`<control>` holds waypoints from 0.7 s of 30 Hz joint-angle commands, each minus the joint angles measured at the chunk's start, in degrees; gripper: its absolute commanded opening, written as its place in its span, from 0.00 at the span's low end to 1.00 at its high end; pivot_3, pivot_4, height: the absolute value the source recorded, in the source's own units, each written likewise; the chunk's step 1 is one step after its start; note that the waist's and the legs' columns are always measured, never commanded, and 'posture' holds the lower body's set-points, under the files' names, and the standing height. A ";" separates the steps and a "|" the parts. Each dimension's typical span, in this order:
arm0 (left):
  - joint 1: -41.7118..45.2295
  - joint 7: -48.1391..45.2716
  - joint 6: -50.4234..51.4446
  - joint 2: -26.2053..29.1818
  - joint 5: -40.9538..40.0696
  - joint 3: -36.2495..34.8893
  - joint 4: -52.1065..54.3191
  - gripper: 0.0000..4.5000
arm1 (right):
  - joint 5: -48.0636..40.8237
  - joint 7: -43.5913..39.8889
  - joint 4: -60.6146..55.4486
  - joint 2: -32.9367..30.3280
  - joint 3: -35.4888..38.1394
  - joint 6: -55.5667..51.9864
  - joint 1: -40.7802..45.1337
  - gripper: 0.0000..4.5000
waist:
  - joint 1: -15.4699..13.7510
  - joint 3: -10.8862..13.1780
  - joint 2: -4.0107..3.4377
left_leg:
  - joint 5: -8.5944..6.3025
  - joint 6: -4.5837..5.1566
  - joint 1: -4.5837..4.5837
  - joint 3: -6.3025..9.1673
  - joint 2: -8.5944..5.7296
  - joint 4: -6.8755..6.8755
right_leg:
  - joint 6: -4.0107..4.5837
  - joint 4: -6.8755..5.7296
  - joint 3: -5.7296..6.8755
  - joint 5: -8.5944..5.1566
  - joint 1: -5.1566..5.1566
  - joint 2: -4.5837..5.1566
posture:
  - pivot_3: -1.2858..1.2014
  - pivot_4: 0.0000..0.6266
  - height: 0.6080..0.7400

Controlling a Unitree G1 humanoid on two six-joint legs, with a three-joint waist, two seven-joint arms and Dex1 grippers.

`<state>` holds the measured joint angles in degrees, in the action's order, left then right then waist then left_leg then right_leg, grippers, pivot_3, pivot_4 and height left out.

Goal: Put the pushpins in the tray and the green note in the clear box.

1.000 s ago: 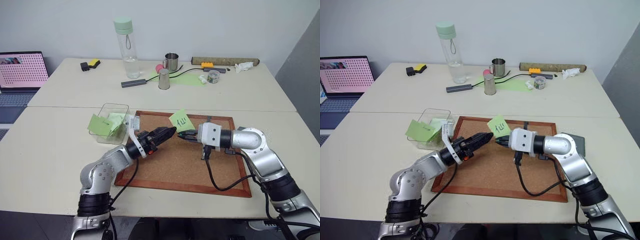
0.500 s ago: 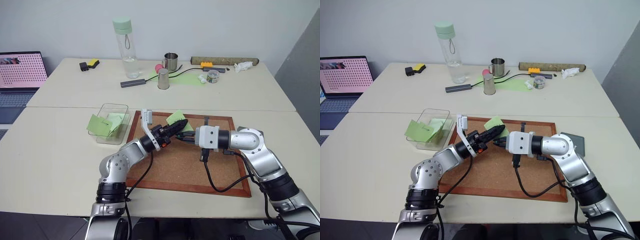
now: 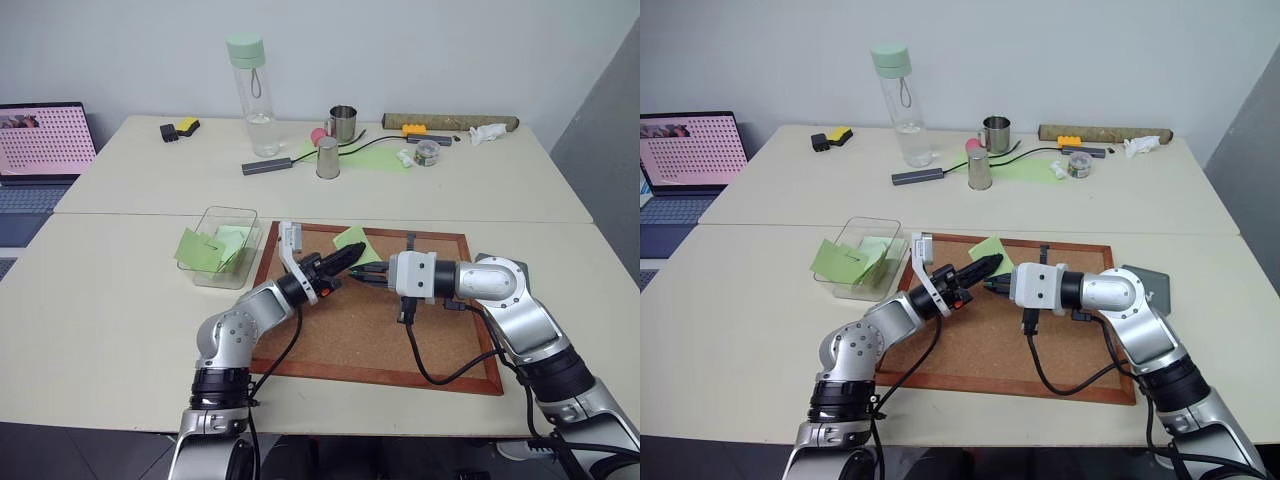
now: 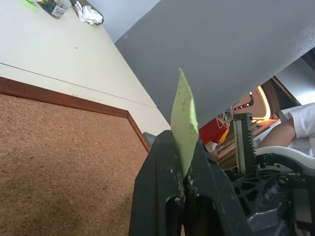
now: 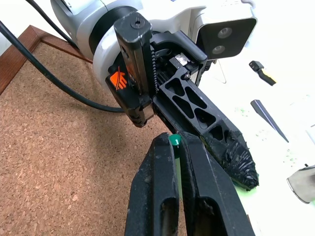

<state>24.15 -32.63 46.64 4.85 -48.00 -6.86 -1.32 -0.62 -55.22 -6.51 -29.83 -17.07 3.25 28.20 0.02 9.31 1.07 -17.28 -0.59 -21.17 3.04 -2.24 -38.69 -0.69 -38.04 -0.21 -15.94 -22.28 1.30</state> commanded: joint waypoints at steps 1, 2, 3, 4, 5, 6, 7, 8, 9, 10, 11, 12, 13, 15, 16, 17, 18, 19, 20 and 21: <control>-0.03 0.34 -1.63 -0.35 1.15 0.50 0.48 0.01 | -1.83 0.28 -2.63 0.82 1.11 0.01 1.25 0.00 | 0.00 0.00 0.00 | 0.00 0.00 0.00 0.00 0.00 0.00 | 0.00 0.00 0.00 0.00 0.00 0.00 | 0.52 0.24 1.00; -0.04 0.58 -1.91 -0.51 1.50 0.50 0.07 0.01 | -2.39 0.29 -2.96 0.96 1.44 -0.38 1.22 0.00 | 0.00 0.00 0.00 | 0.00 0.00 0.00 0.00 0.00 0.00 | 0.00 0.00 0.00 0.00 0.00 0.00 | 0.52 0.24 1.00; -0.04 0.71 -2.17 -0.63 1.78 0.53 -0.28 0.01 | -2.85 0.30 -3.26 1.09 1.72 -0.74 1.20 0.00 | 0.00 0.00 0.00 | 0.00 0.00 0.00 0.00 0.00 0.00 | 0.00 0.00 0.00 0.00 0.00 0.00 | 0.52 0.24 1.00; -0.03 0.83 -2.48 -0.76 2.10 0.57 -0.65 0.01 | -3.65 0.27 -3.82 1.24 2.14 -1.50 1.17 0.00 | 0.00 0.00 0.00 | 0.00 0.00 0.00 0.00 0.00 0.00 | 0.00 0.00 0.00 0.00 0.00 0.00 | 0.52 0.24 1.00; -0.01 0.95 -2.72 -0.91 2.33 0.60 -0.93 0.01 | -4.49 0.27 -4.40 1.32 2.57 -2.27 1.13 0.00 | -0.01 0.00 0.00 | 0.00 0.00 0.00 0.00 0.00 0.00 | 0.00 0.01 0.00 0.00 0.00 0.00 | 0.52 0.24 1.00; 0.03 1.06 -2.94 -1.05 2.56 0.61 -1.17 0.01 | -5.37 0.29 -5.06 1.34 3.01 -3.18 1.09 0.00 | -0.01 0.00 0.00 | 0.00 0.00 0.00 0.00 0.00 0.00 | 0.00 0.00 0.00 0.00 0.00 0.00 | 0.52 0.24 1.00; 0.08 1.10 -3.11 -1.17 2.75 0.59 -1.35 0.01 | -6.12 0.35 -5.63 1.29 3.34 -3.98 1.04 0.00 | -0.02 0.00 0.00 | 0.00 0.00 0.00 0.00 0.00 0.00 | 0.00 0.00 0.00 0.00 -0.01 0.00 | 0.52 0.24 1.00; 0.14 1.21 -3.36 -1.27 3.01 0.58 -1.53 0.01 | -7.01 0.53 -6.29 1.29 3.77 -5.07 0.93 0.00 | -0.02 0.00 0.00 | 0.00 0.00 -0.01 0.01 0.00 0.00 | 0.00 0.00 0.01 0.00 0.00 0.00 | 0.52 0.24 1.00; 0.20 1.34 -3.64 -1.36 3.28 0.53 -1.75 0.01 | -7.96 0.75 -7.03 1.30 4.29 -6.33 0.78 0.00 | -0.03 0.00 0.00 | 0.00 0.00 -0.02 0.01 0.00 0.00 | 0.00 0.01 0.01 0.00 0.00 0.00 | 0.52 0.24 1.00; 0.23 1.38 -3.81 -1.45 3.47 0.48 -1.88 0.01 | -9.16 1.11 -7.94 1.36 4.98 -8.07 0.56 0.00 | -0.04 0.00 0.00 | 0.00 0.00 -0.02 0.01 0.00 0.00 | 0.00 0.02 0.00 0.00 0.00 0.00 | 0.52 0.24 1.00; 0.23 1.47 -3.89 -1.53 3.58 0.48 -1.88 0.01 | -10.22 1.47 -8.84 1.38 5.69 -9.77 0.34 0.00 | -0.05 0.00 0.00 | 0.00 0.00 -0.02 0.02 0.00 0.00 | 0.00 0.02 0.01 0.00 0.00 0.00 | 0.52 0.24 1.00; 0.18 1.55 -3.96 -1.56 3.67 0.55 -1.77 0.01 | -11.28 1.97 -9.78 1.30 6.55 -11.61 0.09 0.00 | -0.05 0.00 0.00 | 0.00 0.01 -0.02 0.03 0.00 0.00 | 0.00 0.02 0.01 0.00 0.00 0.00 | 0.52 0.24 1.00; 0.13 1.61 -4.00 -1.56 3.72 0.60 -1.63 0.01 | -12.59 2.61 -10.81 0.96 7.86 -14.13 -0.23 0.00 | -0.05 0.00 0.00 | 0.00 0.01 -0.02 0.03 0.00 0.00 | 0.00 0.02 0.01 0.00 0.00 0.00 | 0.52 0.24 1.00; -0.09 1.64 -4.05 -1.37 3.77 0.61 -1.04 0.01 | -14.67 3.82 -12.14 -0.90 11.38 -19.08 -1.27 0.00 | -0.07 0.00 0.00 | -0.01 0.01 -0.03 0.04 0.00 0.00 | 0.00 0.02 0.01 0.00 0.00 0.00 | 0.52 0.24 1.00; -0.35 1.62 -4.00 -1.20 3.73 0.59 -0.37 0.01 | -15.31 4.43 -12.41 -2.23 13.46 -21.19 -2.13 0.00 | -0.10 0.00 0.00 | -0.01 0.01 -0.05 0.04 0.00 0.00 | 0.00 0.03 0.02 0.00 -0.01 0.00 | 0.52 0.24 1.00; -0.69 1.57 -3.95 -0.93 3.73 0.64 0.54 0.01 | -15.38 5.24 -12.20 -3.96 15.79 -23.31 -3.25 0.00 | -0.13 0.00 0.00 | -0.01 0.02 -0.07 0.04 0.00 0.00 | 0.00 0.04 0.02 0.00 -0.01 0.01 | 0.52 0.24 1.00; -1.00 1.45 -4.27 -0.50 4.24 0.98 1.38 0.01 | -15.05 5.97 -11.48 -5.62 17.96 -24.43 -4.36 0.00 | -0.40 0.00 0.00 | -0.02 0.02 -0.08 0.04 0.00 -0.01 | 0.00 0.05 0.02 0.00 -0.01 0.01 | 0.52 0.24 1.00; -1.46 1.38 -5.26 0.26 5.81 1.98 2.48 0.01 | -14.93 6.72 -10.51 -7.31 20.42 -25.45 -5.67 0.00 | -0.52 0.00 0.00 | -0.02 0.03 -0.13 0.07 -0.02 -0.02 | 0.00 0.08 0.04 0.00 -0.01 0.02 | 0.52 0.24 1.00; -2.03 1.26 -6.33 1.05 7.46 3.17 3.81 0.01 | -15.11 7.21 -9.42 -9.06 22.93 -26.95 -7.25 0.00 | -0.69 0.00 0.00 | -0.02 0.04 -0.18 0.07 -0.01 -0.02 | 0.00 0.10 0.05 0.00 -0.03 0.02 | 0.52 0.24 1.00; -2.52 1.29 -7.13 1.57 8.59 4.04 4.94 0.01 | -15.18 7.38 -8.64 -10.57 24.62 -27.98 -8.70 0.00 | -0.93 0.00 0.00 | -0.03 0.05 -0.22 0.08 -0.02 -0.03 | -0.01 0.12 0.07 0.01 -0.04 0.03 | 0.52 0.24 1.00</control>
<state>21.72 -30.80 41.68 5.95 -41.24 -4.28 -0.22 -14.92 -48.94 -15.47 -38.67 2.65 -22.67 20.60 -0.91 9.31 1.07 -17.31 -0.54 -21.43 3.13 -2.26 -38.72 -0.70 -37.89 -0.14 -15.92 -22.34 1.32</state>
